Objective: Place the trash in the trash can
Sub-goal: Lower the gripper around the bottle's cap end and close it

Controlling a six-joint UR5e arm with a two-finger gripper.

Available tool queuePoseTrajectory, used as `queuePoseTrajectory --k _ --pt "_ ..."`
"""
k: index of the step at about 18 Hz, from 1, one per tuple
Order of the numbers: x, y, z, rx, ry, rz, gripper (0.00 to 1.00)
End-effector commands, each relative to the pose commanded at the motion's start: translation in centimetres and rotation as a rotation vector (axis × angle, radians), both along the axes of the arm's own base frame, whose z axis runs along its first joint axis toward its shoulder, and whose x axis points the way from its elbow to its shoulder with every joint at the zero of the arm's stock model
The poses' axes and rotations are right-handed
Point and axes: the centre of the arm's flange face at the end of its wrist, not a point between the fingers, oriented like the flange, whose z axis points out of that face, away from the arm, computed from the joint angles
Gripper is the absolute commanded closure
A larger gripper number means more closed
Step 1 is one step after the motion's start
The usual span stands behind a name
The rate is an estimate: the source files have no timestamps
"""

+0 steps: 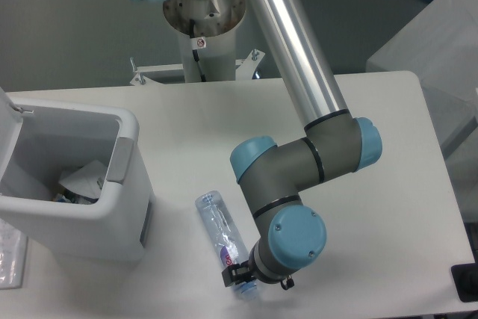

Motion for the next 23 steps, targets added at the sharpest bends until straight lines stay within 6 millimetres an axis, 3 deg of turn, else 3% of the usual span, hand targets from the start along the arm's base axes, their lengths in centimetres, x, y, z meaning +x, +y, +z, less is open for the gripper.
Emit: queuePoseTrajectory --k 10,15,23 --pt "2.8 1.8 -3.7 -0.093 0.021 -0.002 0.02" --pt "3.6 1.8 -4.3 -0.104 0.010 -0.010 0.23" --pt "3.7 1.9 -4.0 -0.099 0.011 -0.009 0.31"
